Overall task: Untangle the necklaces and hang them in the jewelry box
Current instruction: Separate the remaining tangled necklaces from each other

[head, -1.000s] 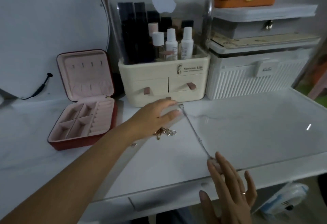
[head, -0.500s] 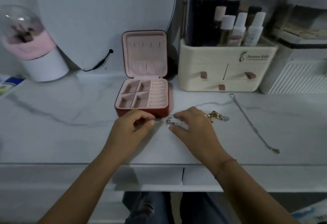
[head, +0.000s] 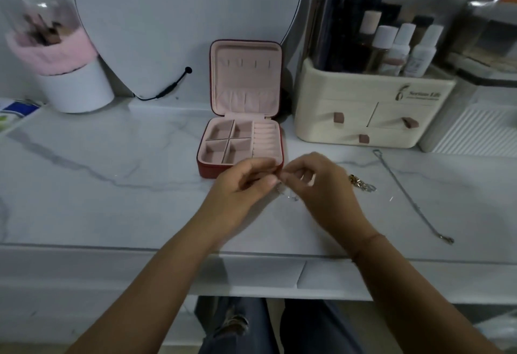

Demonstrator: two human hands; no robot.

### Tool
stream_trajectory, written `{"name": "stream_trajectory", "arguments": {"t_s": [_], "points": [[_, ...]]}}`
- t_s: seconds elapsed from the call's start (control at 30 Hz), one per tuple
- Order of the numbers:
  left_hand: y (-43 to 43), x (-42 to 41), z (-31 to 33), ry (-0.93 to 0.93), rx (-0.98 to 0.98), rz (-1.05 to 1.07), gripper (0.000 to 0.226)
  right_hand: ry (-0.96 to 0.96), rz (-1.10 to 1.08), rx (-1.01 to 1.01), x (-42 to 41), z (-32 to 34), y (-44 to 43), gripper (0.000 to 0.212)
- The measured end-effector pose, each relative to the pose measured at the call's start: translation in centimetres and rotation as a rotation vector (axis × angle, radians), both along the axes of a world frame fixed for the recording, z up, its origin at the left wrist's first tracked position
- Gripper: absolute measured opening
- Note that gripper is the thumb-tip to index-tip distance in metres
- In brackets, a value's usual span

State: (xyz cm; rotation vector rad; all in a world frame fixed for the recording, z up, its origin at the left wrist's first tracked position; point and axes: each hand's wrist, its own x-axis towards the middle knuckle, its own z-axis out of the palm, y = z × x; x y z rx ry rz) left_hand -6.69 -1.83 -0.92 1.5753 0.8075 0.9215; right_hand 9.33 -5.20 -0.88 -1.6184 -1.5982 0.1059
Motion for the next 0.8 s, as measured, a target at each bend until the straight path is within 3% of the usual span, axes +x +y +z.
{"name": "stream_trajectory", "arguments": {"t_s": [0.1, 0.2, 0.37, 0.6, 0.7, 0.8], "points": [[-0.6, 2.9, 1.8, -0.192, -0.158, -0.169, 0.031, 0.256, 0.032, -0.007, 0.8, 4.5, -0.8, 0.011], [-0.2, 4.9, 3.5, -0.143, -0.124, -0.278, 0.023, 0.456, 0.069, 0.014, 2.9, 7.9, -2.0, 0.004], [1.7, 6.2, 4.0, -0.027, -0.077, -0.243, 0.015, 0.768, 0.012, 0.102, 7.6, 9.8, -5.4, 0.015], [4.7, 6.8, 4.9, 0.407, 0.051, -0.315, 0.009, 0.619, -0.289, 0.121, 11.4, 7.2, -12.4, 0.018], [6.1, 8.6, 5.3, 0.402, 0.116, -0.296, 0.014, 0.520, -0.397, 0.053, 11.4, 5.0, -14.0, 0.012], [6.6, 11.3, 5.6, 0.390, 0.159, -0.245, 0.019, 0.538, -0.411, -0.015, 10.9, 3.2, -14.2, 0.011]]}}
